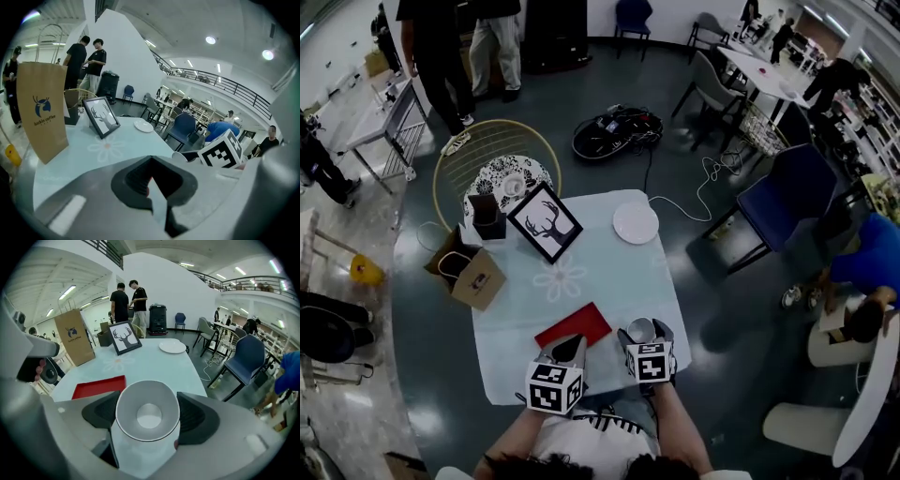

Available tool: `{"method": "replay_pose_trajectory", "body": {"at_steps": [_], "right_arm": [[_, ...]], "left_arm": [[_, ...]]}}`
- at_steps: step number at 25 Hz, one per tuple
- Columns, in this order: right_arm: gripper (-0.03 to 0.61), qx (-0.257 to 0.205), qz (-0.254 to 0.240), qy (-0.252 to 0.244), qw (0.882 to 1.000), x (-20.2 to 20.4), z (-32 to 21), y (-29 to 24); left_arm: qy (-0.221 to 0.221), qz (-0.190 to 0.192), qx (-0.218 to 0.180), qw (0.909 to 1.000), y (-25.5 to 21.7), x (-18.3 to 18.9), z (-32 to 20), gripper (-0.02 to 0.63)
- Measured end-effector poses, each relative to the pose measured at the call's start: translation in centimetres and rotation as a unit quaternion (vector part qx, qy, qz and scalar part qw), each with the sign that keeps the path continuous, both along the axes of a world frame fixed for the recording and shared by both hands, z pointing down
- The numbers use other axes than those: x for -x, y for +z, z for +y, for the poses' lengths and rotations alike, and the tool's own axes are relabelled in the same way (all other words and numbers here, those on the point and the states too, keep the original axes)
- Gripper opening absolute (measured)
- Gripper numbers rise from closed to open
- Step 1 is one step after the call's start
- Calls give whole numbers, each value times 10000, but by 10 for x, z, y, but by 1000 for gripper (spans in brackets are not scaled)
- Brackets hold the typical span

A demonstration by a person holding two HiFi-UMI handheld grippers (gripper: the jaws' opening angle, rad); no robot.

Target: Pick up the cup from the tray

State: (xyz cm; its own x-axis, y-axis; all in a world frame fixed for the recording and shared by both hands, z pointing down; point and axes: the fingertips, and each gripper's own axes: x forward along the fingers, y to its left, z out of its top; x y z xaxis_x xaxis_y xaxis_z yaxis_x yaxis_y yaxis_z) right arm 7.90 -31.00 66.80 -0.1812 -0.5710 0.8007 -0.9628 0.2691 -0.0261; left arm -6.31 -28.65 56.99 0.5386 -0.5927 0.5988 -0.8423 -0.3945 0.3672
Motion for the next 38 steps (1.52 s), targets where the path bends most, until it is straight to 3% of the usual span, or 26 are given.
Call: {"method": "replay_pose_trajectory", "body": {"at_steps": [15,20,27,30,38], "right_arm": [[411,56,-61,-16,10000,-14,12,24],[459,-324,-213,-73,9992,-13,6,4],[455,-872,-938,138,9917,-14,2,-45],[420,-971,-739,-118,9925,-6,5,-63],[123,-1528,-635,1,9862,-5,15,-106]], "left_arm": [[-220,-206,-23,9995,1,4,13,2],[-270,-254,-66,9993,0,2,17,1],[-436,-219,-292,9984,-7,-4,16,1],[-661,-143,-501,9965,-17,-3,9,2],[-1033,-113,-778,9915,-27,2,11,2]]}}
